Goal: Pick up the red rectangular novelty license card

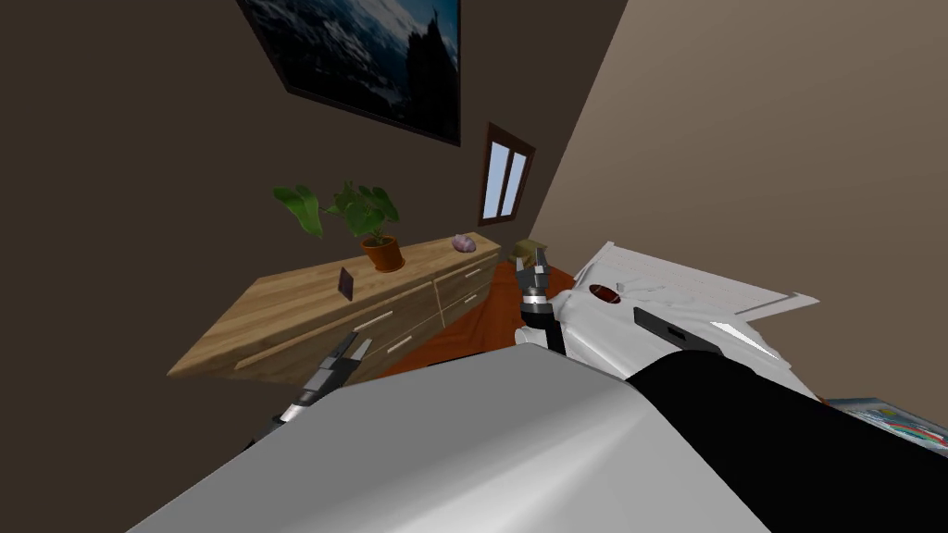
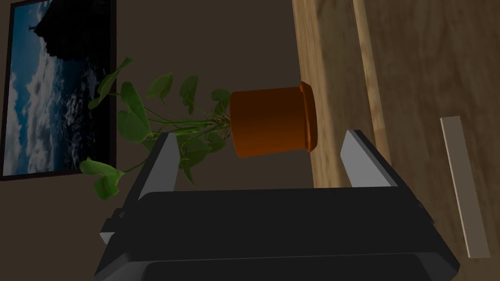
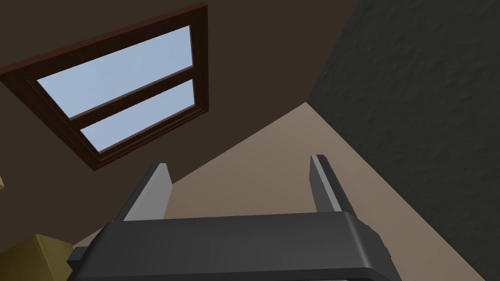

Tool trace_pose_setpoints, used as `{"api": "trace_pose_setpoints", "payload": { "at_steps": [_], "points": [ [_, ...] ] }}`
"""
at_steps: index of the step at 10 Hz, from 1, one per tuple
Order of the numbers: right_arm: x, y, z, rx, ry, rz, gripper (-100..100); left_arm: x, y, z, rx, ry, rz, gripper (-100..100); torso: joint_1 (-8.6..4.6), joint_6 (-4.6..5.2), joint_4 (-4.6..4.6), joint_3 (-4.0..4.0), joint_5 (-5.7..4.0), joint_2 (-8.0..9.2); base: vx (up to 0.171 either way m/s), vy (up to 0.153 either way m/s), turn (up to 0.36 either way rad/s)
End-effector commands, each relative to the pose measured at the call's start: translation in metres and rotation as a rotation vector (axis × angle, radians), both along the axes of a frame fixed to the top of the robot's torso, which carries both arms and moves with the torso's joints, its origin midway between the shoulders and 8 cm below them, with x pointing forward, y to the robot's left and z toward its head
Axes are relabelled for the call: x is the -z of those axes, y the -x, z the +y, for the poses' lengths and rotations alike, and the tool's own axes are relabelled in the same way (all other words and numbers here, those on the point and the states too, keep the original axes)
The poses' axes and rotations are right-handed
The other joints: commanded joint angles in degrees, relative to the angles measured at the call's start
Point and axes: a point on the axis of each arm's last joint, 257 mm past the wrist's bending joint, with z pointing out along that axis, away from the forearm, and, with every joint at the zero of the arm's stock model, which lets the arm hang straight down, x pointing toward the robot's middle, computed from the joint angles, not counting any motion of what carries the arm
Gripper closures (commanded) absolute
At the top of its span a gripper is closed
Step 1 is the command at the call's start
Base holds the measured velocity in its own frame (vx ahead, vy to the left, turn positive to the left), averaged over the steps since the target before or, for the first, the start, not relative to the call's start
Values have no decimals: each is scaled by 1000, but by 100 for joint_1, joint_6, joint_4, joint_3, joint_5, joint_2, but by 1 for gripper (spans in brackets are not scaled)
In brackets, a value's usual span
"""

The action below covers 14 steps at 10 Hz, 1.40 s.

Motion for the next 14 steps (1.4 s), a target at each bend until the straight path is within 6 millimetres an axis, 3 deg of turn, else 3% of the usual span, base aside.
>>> {"api": "trace_pose_setpoints", "payload": {
  "at_steps": [1,2,5,6,7,10,11,12,14],
  "points": [
    [0,0,0,0,0,0,0,7,5,9,14,-19,33,-100,0,0,0,0,0,0,-21,-88,-68],
    [0,0,0,0,0,0,0,25,19,21,25,-33,92,-100,2,-2,0,0,-1,0,0,-102,-168],
    [0,0,0,0,0,0,0,44,37,39,45,-72,168,-100,6,-1,-2,-5,0,-8,9,-70,-111],
    [0,0,0,0,0,0,0,57,53,50,57,-83,226,-100,11,-2,-2,-6,1,-11,23,-77,-118],
    [0,0,0,0,0,0,0,59,54,55,60,-99,237,-100,6,-1,-3,-8,0,-14,18,-60,-89],
    [0,0,0,0,0,0,0,82,90,84,89,-138,367,-100,14,-3,-4,-10,1,-18,34,-63,-148],
    [0,0,0,0,0,0,0,84,92,90,88,-154,379,-100,10,-1,-3,-10,1,-18,38,-47,-64],
    [0,0,0,0,0,0,0,93,111,103,98,-164,442,-100,17,-3,-4,-11,2,-20,62,-48,-143],
    [0,0,0,0,0,0,0,96,115,114,93,-187,462,-100,23,-2,-5,-15,4,-26,35,-19,-35]
  ]
}}
